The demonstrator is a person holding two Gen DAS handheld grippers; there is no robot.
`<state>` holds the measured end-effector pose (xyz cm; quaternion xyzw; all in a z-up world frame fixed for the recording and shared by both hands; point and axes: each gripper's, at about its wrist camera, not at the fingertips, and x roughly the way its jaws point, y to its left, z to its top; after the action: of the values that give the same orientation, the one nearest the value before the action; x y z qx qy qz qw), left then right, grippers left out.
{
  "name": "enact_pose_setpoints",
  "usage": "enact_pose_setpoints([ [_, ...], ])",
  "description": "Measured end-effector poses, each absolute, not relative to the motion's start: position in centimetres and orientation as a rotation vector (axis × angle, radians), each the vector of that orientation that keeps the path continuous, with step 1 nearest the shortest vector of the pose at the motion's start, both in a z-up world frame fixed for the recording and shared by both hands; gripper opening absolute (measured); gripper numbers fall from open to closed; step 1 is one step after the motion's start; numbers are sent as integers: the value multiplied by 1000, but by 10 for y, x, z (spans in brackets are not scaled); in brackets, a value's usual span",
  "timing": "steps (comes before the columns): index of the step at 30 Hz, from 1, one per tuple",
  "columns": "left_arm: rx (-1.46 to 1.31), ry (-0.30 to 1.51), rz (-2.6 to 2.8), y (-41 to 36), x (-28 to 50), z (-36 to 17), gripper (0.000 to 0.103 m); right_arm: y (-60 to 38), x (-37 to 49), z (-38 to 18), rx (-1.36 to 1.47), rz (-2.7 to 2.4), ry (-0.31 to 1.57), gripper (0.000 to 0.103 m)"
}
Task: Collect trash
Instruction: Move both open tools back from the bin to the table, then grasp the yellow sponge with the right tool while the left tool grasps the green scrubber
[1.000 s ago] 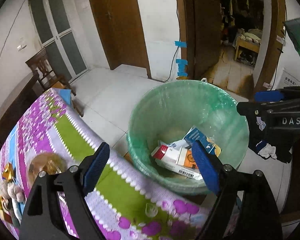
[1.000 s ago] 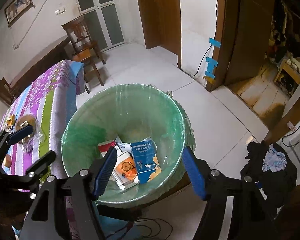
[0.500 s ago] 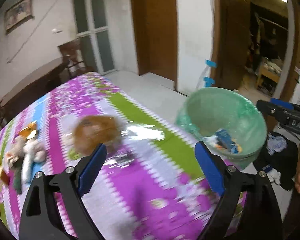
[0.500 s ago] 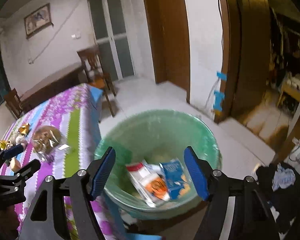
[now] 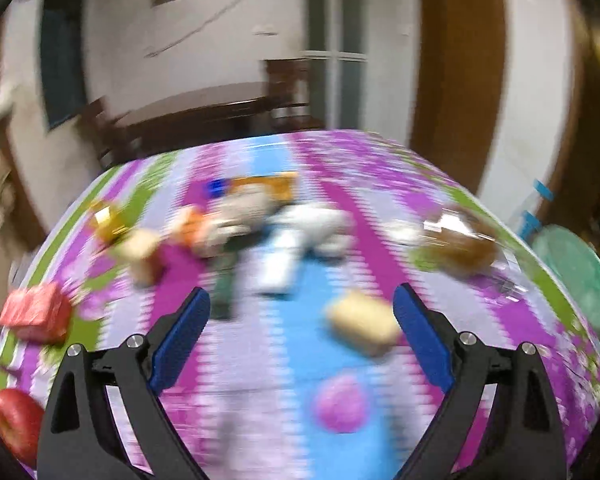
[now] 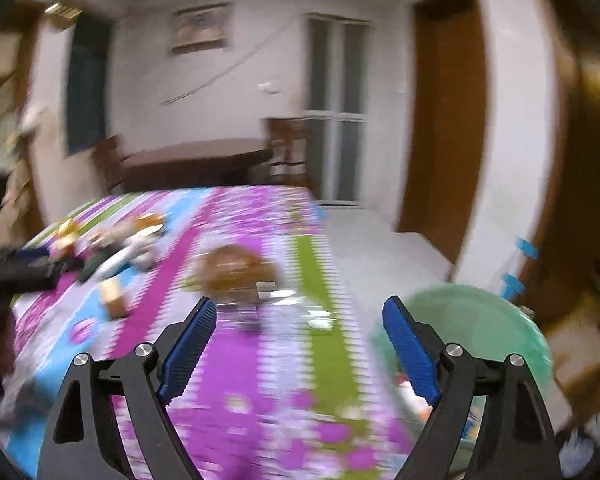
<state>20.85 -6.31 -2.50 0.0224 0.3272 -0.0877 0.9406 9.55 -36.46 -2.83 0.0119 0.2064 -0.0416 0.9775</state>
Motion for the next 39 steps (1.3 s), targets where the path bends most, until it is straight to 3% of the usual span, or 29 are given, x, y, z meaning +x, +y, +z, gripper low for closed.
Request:
enact_pose_setpoints([
  [8,-104,714,35,36,234,-23,90,-274,162,-35,-46,217,588,88],
  [19,-118,761,99,60,241,-33,90,-207,241,-63,-113,400,763,87],
  [27,-30,790,2,32,255,-40,90,-196,261,-76,-103,419,826,66],
  [30,-53,818,-51,25,261,-44,90,-197,264,-77,-90,429,835,45],
  [31,-41,832,-80,18,264,-46,90,-198,264,-77,-86,431,833,34],
  [34,17,856,-121,-2,272,-53,89,-203,263,-75,-54,436,823,32],
  [39,101,894,-134,-26,298,-65,64,-233,251,-73,99,411,809,32],
])
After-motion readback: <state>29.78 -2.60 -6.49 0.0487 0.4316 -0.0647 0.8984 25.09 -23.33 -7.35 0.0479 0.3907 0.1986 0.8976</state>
